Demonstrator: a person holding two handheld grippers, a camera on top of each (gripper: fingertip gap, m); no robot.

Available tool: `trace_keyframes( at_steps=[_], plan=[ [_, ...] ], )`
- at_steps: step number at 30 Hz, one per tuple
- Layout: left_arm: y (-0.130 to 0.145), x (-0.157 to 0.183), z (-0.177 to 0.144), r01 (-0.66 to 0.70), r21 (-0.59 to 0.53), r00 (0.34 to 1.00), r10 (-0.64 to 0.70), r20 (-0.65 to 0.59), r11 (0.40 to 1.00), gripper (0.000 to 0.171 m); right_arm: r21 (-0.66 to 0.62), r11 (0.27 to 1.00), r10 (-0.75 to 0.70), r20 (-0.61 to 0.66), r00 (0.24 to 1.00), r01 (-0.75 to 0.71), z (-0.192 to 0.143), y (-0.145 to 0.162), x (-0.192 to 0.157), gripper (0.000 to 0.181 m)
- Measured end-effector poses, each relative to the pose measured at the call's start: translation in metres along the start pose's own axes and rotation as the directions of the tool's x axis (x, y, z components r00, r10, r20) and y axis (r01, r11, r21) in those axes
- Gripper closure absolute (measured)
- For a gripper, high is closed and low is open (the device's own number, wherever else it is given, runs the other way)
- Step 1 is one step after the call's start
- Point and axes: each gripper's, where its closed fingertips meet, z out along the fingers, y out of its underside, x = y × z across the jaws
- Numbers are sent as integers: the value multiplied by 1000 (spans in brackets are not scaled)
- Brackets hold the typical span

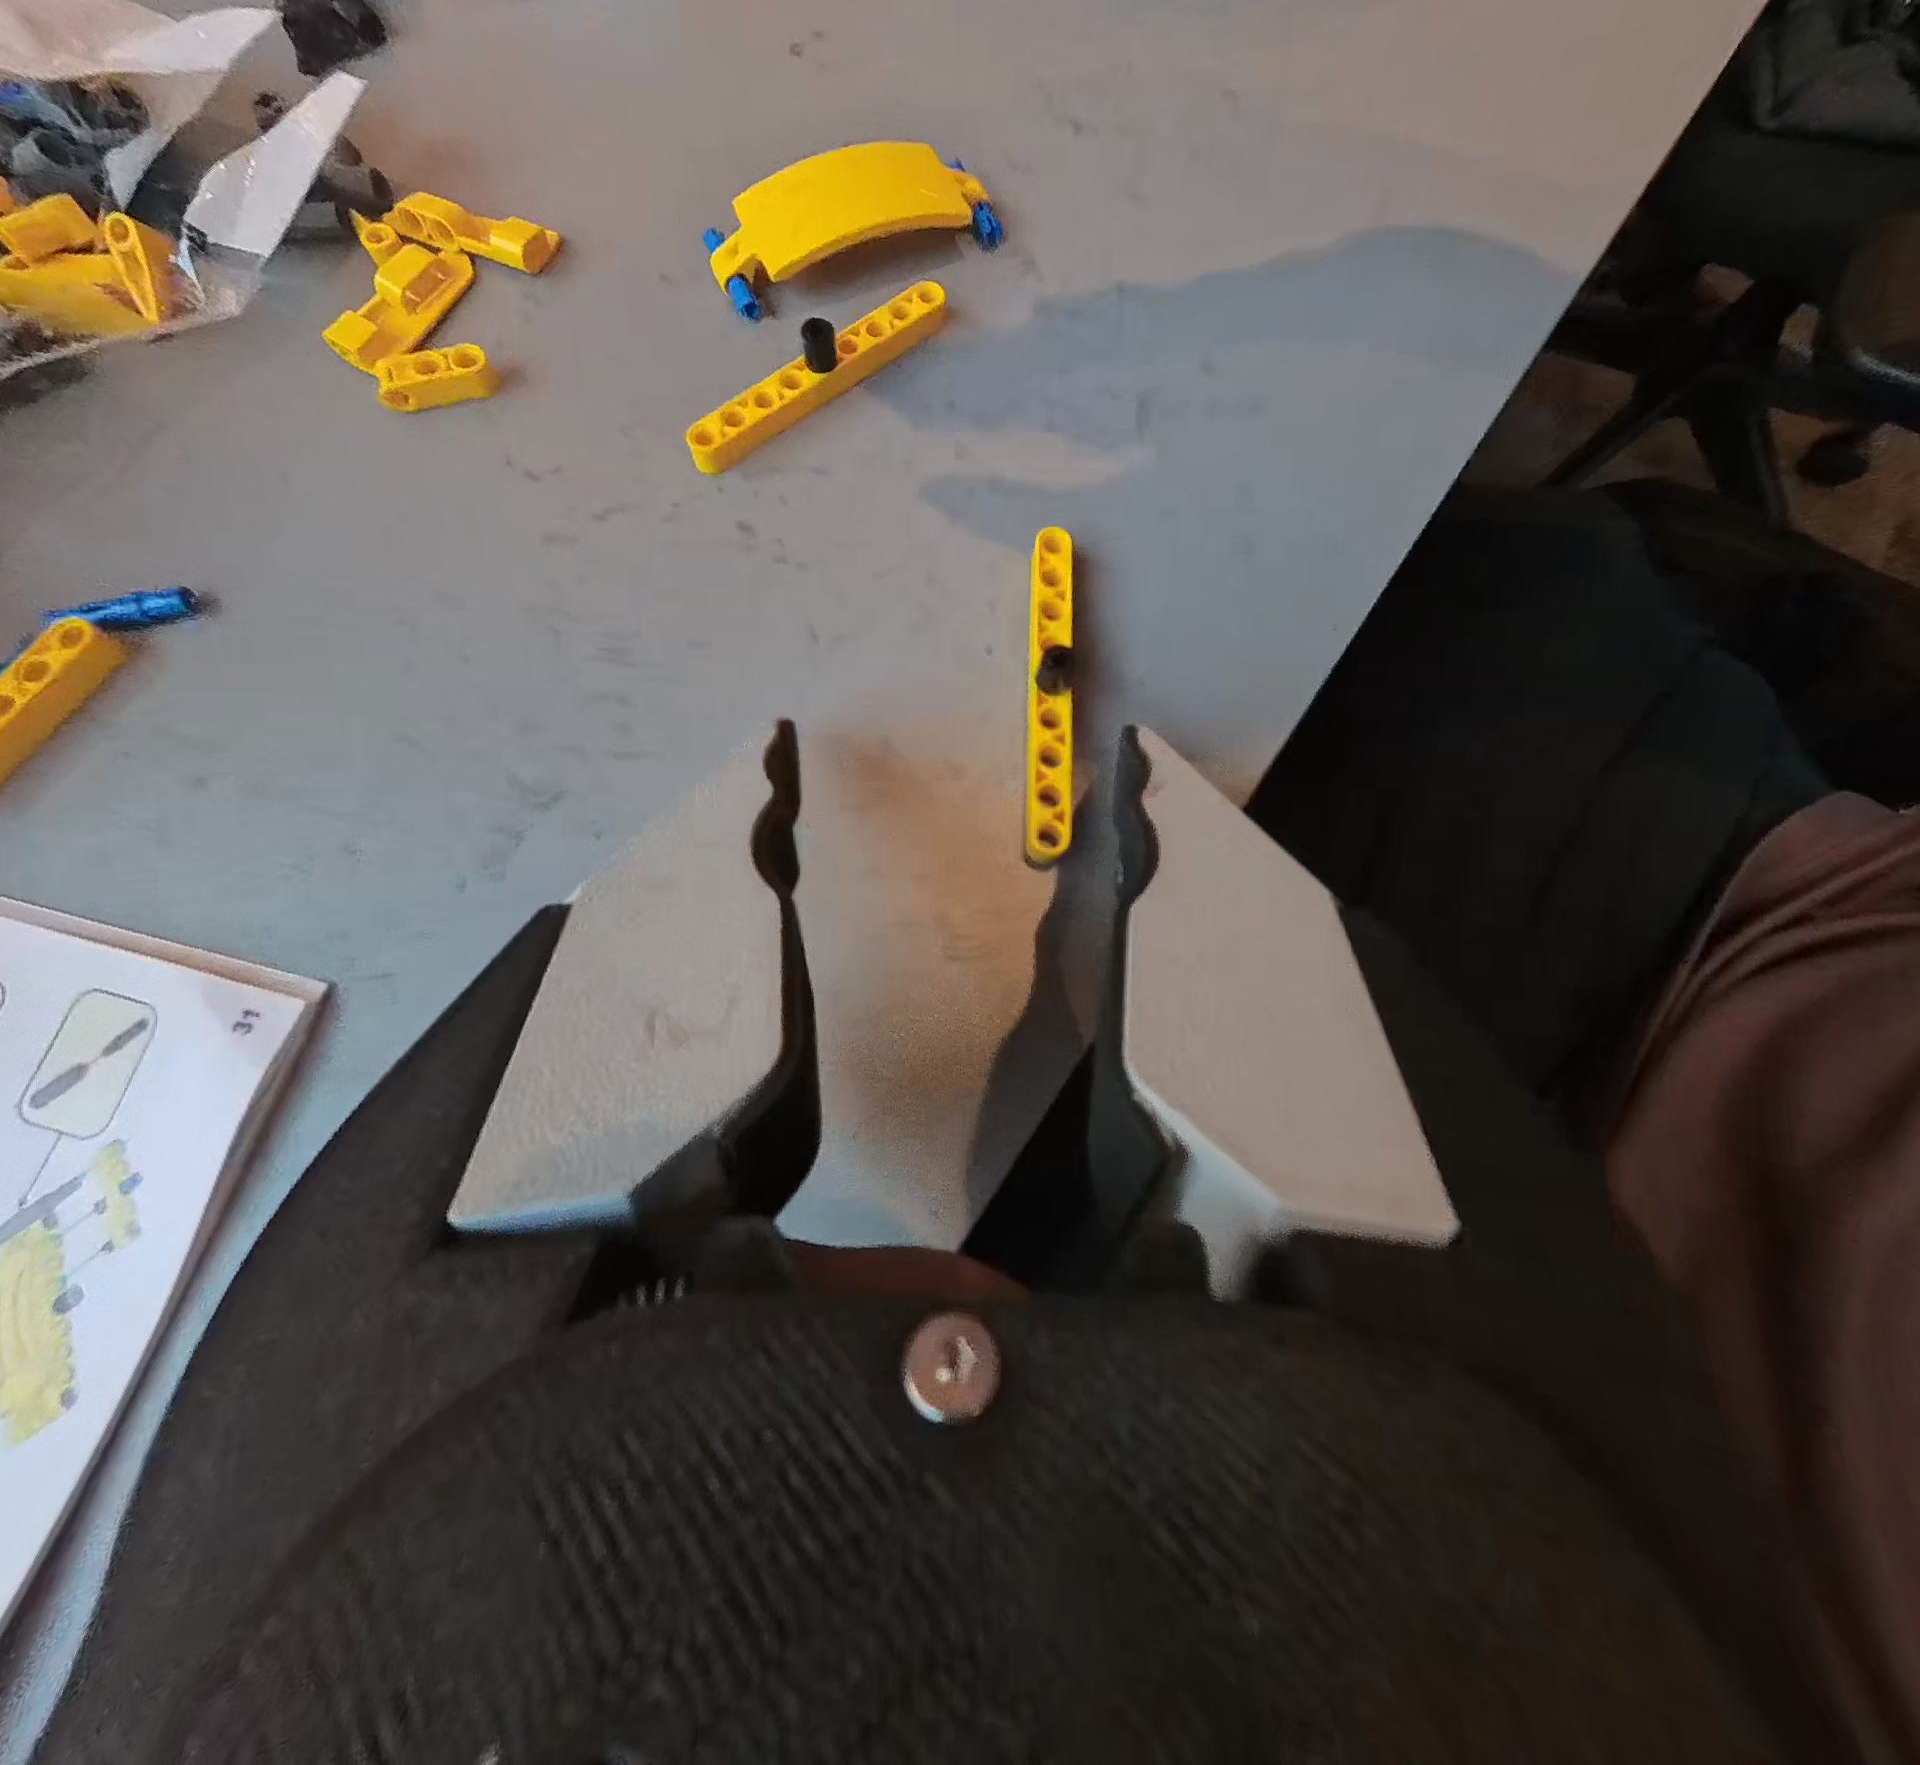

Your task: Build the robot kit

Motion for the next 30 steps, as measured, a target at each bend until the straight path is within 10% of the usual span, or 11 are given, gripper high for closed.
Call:
trace_keyframes(
  at_steps=[12,30],
  plan=[
    [-24,-47,-25,136,285,979,-172,106,949,120,26,999,21,-9,1000,-21,4,-4,17,145],
    [15,-33,-35,-14,268,967,-55,249,963,115,164,985,-56,18,998,52,45,-66,9,150]
  ],
)
